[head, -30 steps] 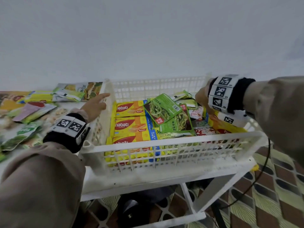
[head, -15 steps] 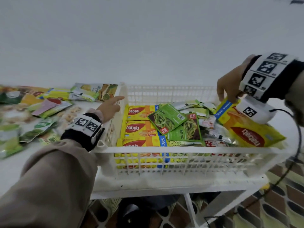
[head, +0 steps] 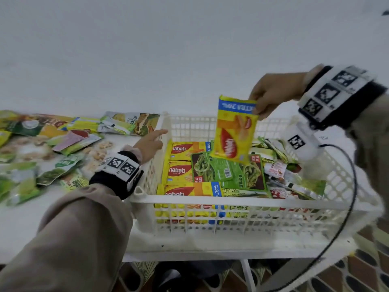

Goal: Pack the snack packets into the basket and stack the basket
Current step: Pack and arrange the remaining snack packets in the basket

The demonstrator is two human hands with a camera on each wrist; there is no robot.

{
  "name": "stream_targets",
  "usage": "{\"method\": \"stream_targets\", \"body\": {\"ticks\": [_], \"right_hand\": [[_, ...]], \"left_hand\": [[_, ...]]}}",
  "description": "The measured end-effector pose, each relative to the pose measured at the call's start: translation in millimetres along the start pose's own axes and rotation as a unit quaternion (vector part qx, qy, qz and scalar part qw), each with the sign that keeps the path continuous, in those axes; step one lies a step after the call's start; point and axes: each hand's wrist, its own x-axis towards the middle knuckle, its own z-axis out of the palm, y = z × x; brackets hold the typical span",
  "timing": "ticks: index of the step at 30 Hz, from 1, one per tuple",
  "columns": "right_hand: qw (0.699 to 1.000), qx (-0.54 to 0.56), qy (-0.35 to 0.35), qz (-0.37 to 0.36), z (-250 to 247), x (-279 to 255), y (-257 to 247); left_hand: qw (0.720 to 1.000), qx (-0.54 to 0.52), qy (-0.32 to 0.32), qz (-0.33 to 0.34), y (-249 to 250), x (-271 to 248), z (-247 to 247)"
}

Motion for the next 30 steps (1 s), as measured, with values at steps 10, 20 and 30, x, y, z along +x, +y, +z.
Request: {"method": "stream_targets", "body": {"ticks": [10,20,30], "right_hand": [[0.972,0.061,-0.205,0.095,131,58,-3],[0.959,-0.267,-0.086,-0.028,144,89,3],[0.97,-0.221,-0.088,-0.051,115,100,2]], "left_hand": [[1.0,0.007,-0.007,0.003,3,-4,-2],[1.0,0.0,-0.01,0.002,6,-6,-1],[1.0,-0.005,-0.003,-0.01,4,-6,-1]]}}
